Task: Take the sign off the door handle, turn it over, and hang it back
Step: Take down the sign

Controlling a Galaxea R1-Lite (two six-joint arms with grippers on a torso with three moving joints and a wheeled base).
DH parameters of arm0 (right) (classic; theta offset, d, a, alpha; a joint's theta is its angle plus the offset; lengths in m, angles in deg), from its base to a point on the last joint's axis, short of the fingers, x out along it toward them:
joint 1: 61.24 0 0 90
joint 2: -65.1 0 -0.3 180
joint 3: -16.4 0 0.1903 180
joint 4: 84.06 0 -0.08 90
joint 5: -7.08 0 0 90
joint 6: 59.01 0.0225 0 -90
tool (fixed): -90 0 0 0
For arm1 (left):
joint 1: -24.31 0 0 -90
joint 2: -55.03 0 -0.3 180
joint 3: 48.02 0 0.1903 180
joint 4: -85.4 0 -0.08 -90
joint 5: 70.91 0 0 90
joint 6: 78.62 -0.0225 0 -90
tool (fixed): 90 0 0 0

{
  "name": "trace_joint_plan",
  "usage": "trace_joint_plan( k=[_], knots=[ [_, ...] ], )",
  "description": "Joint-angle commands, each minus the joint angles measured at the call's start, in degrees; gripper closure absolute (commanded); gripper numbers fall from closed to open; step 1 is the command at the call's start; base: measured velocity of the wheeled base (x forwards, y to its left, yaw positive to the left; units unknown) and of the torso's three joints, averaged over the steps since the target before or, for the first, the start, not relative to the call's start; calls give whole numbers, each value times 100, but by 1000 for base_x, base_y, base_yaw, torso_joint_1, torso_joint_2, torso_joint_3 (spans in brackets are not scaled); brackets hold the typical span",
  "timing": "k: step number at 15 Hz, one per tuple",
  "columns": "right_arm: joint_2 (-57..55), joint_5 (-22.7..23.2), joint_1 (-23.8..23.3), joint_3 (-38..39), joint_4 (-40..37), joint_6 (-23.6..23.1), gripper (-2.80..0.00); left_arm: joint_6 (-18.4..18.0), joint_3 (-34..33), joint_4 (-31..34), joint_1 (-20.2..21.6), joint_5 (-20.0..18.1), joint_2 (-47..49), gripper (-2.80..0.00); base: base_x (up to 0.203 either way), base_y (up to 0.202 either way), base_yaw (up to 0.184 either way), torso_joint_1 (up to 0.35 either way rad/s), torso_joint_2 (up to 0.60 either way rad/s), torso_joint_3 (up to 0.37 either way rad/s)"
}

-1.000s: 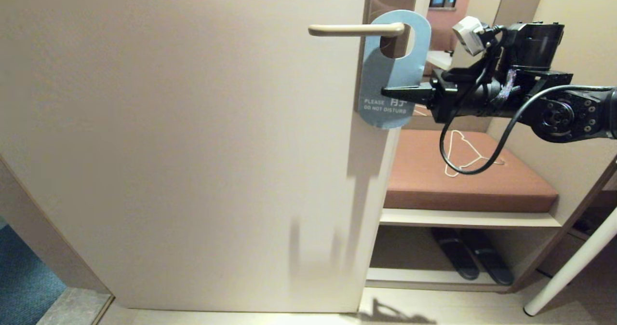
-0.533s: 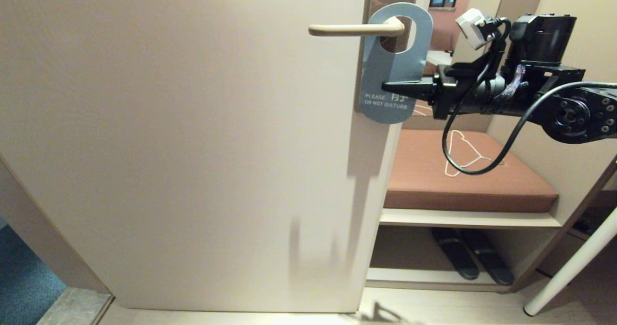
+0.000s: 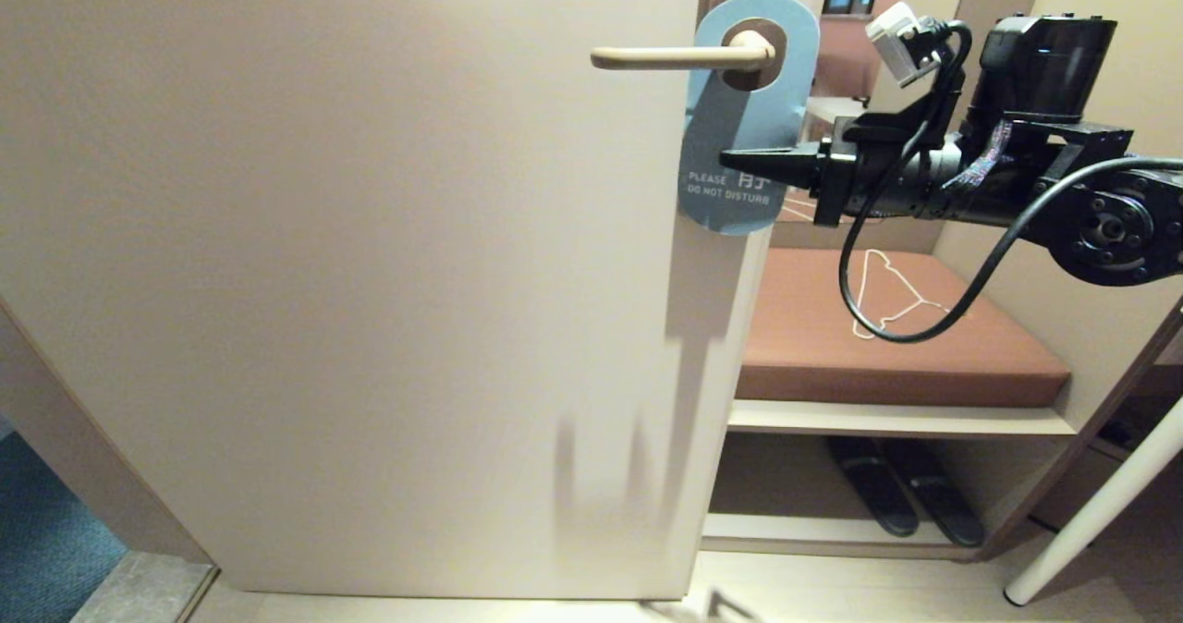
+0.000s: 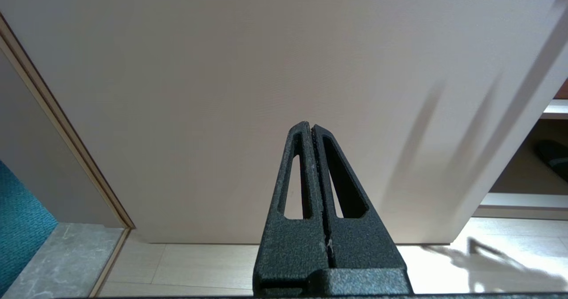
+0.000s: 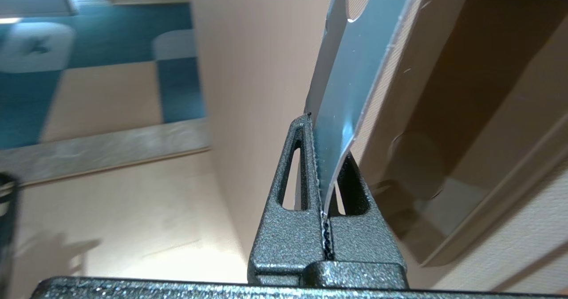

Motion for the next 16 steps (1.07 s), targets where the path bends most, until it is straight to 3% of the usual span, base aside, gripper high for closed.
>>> trace_joint_plan(
  k=[1,4,9,16],
  knots=[
    [46,-148,89,117,193,8,0,3,0,0,1,6,5,0,0,0,0,0,0,0],
    [143,-770,355,541,823,325,0,3,0,0,1,3,5,0,0,0,0,0,0,0],
    [284,-1560,639,675,1060,669,0,3,0,0,1,3,5,0,0,0,0,0,0,0],
    [362,-2672,1134,926,1430,686,0,3,0,0,1,3,5,0,0,0,0,0,0,0]
  ],
)
